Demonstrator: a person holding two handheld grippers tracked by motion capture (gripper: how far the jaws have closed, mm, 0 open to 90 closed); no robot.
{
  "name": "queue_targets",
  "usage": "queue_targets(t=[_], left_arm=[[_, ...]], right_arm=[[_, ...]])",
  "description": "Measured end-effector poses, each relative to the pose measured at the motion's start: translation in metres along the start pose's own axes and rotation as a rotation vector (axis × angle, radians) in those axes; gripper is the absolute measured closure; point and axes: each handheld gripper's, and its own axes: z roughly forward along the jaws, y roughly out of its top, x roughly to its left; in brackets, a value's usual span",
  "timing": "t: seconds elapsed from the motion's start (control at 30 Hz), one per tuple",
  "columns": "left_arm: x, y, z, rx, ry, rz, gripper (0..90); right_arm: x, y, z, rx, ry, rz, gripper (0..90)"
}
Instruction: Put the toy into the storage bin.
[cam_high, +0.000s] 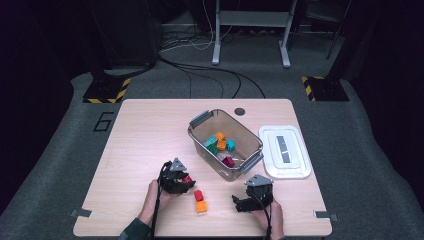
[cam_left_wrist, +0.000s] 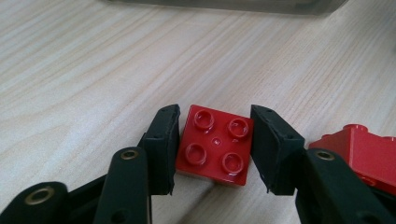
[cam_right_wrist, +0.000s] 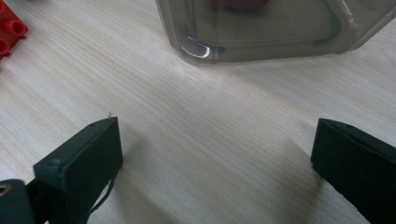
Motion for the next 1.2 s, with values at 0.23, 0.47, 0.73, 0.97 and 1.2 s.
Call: queue_targets(t=[0.23, 0.47, 0.73, 0.97, 1.2], left_arm=[[0.000, -0.003, -0.002, -0.023, 0.003, -0.015, 58.6], [0.003, -0.002, -0.005, -0.034, 0.011, -0.027, 58.6], [0.006, 0.004, -0.014, -0.050, 0.024, -0.026, 58.6], [0.009, 0.010, -0.021, -0.063, 0.040, -0.021, 58.6], [0.013, 0.017, -0.028, -0.076, 0.053, -0.019, 58.6]], right_arm=[[0.000, 0.000, 0.000, -0.001, -0.001, 0.002, 1.2], [0.000, 0.000, 0.000, 0.000, 0.001, 0.000, 1.2], [0.000, 0.000, 0.000, -0.002, 0.000, 0.007, 1.2], [0.000, 0.000, 0.000, -0.002, 0.000, 0.008, 1.2], [0.001, 0.000, 0.000, -0.004, -0.001, 0.014, 1.2]])
